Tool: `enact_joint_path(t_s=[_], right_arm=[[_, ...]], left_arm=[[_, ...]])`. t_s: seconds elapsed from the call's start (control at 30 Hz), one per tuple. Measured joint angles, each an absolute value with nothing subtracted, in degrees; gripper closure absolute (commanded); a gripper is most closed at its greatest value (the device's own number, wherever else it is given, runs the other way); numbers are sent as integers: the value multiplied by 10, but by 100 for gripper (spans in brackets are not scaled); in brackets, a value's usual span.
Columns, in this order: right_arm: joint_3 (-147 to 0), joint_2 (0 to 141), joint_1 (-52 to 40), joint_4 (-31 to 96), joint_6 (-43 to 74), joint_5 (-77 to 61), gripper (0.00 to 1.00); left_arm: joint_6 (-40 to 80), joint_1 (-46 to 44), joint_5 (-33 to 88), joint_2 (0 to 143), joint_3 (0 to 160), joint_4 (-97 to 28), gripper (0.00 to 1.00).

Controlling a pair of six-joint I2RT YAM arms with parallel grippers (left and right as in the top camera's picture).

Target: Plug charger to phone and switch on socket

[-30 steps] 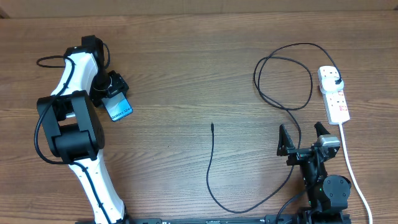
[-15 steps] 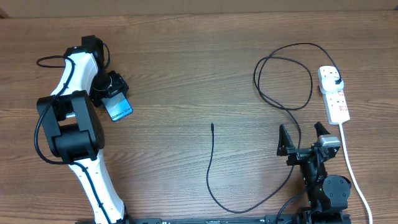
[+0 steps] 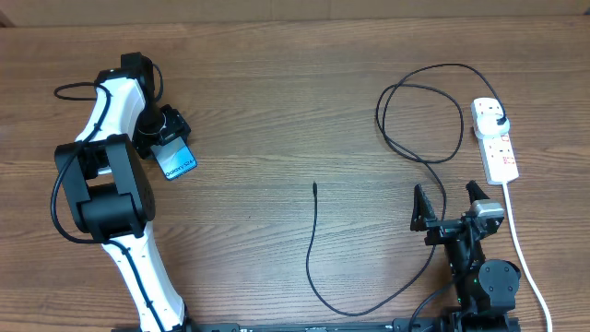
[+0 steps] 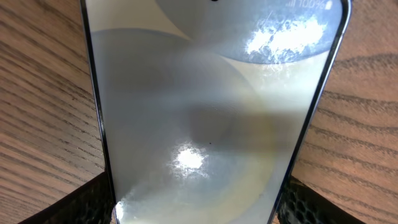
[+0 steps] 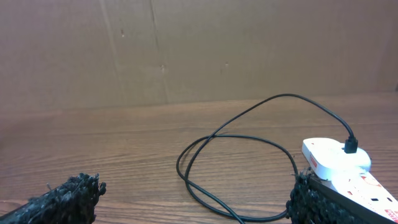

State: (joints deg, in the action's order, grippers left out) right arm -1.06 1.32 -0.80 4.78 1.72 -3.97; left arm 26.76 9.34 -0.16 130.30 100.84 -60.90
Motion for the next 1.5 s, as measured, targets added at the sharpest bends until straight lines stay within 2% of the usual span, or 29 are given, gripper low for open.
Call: enact_joint_path(t_s=[0.4, 0.93, 1.5], right_arm=[[-11, 13, -8, 48, 17, -40, 0], [-11, 13, -8, 48, 17, -40, 0], [-11, 13, -8, 48, 17, -40, 0]], left_arm=[[268, 93, -2, 1303, 1008, -609, 96], [266, 93, -1, 1303, 1009, -614, 96], [265, 93, 0, 1306, 1092, -717, 96]])
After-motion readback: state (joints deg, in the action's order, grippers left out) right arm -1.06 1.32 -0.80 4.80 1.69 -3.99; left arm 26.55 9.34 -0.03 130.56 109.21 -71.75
